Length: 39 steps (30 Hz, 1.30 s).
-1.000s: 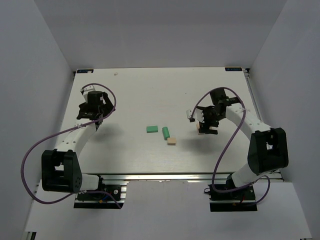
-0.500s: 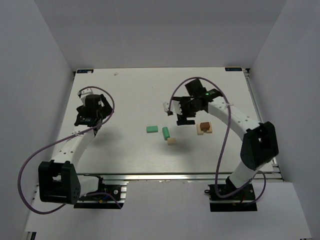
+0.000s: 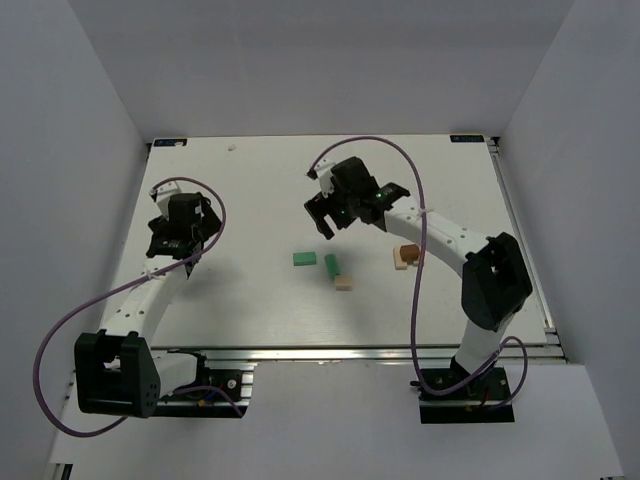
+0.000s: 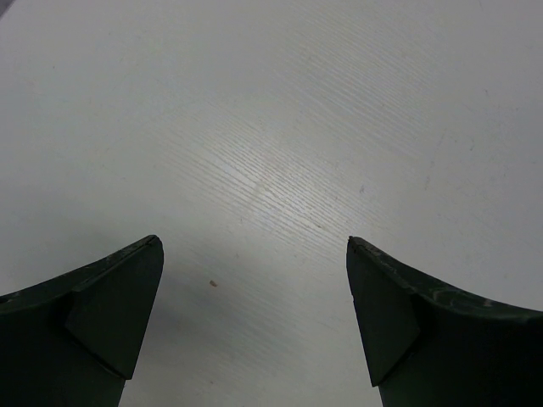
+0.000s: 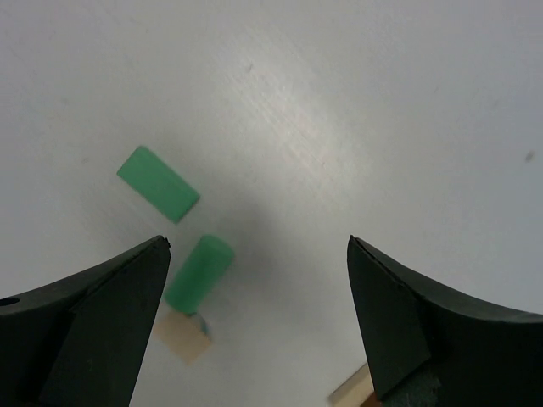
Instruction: Build the wood block tower
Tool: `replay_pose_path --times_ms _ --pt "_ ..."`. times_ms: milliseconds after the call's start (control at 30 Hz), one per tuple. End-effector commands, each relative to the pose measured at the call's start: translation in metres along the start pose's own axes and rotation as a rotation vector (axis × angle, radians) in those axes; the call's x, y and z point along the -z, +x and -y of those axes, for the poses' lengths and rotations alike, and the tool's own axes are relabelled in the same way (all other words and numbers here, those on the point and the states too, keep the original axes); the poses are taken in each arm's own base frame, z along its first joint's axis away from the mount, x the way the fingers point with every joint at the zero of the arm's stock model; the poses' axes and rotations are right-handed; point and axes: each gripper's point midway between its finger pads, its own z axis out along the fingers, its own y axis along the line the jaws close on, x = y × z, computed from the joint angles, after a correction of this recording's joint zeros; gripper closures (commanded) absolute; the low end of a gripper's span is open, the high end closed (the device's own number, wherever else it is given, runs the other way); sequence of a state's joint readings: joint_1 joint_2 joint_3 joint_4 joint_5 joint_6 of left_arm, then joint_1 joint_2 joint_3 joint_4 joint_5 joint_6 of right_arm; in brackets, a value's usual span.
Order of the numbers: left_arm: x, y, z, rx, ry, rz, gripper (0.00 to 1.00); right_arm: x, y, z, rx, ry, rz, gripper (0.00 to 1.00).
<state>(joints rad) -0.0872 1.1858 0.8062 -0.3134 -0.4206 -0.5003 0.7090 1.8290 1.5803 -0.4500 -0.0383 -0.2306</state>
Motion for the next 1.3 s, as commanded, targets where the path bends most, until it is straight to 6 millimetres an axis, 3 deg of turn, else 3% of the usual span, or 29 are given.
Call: replay_pose_path --times_ms 0,67,233,533,900,1033,1267 --pt "0.006 0.0 0.0 0.027 0.021 0.007 0.02 0.002 -0.003 -0.014 -0.327 0.115 0.11 0.11" --pt "0.006 0.002 0.002 0.03 0.033 0.002 0.02 -0.007 0.018 -0.022 -0.346 0.131 0.052 0.11" --pt "0.006 0.002 0.0 0.035 0.023 0.005 0.02 -0.026 0.042 -0.041 -0.409 0.11 -0.015 0.14" --pt "0.003 0.005 -0.001 0.035 0.014 -0.002 0.02 -0.05 0.084 -0.046 -0.46 0.166 -0.154 0.28" --pt "0.004 0.004 -0.001 0.037 0.012 0.001 0.02 -0.057 0.111 -0.054 -0.469 0.152 -0.237 0.33" --pt "0.004 0.005 -0.001 0.037 0.011 -0.001 0.02 -0.06 0.114 -0.055 -0.478 0.151 -0.243 0.41" --pt "0.005 0.005 -0.002 0.037 0.011 -0.001 0.02 -0.058 0.117 -0.055 -0.481 0.156 -0.256 0.42"
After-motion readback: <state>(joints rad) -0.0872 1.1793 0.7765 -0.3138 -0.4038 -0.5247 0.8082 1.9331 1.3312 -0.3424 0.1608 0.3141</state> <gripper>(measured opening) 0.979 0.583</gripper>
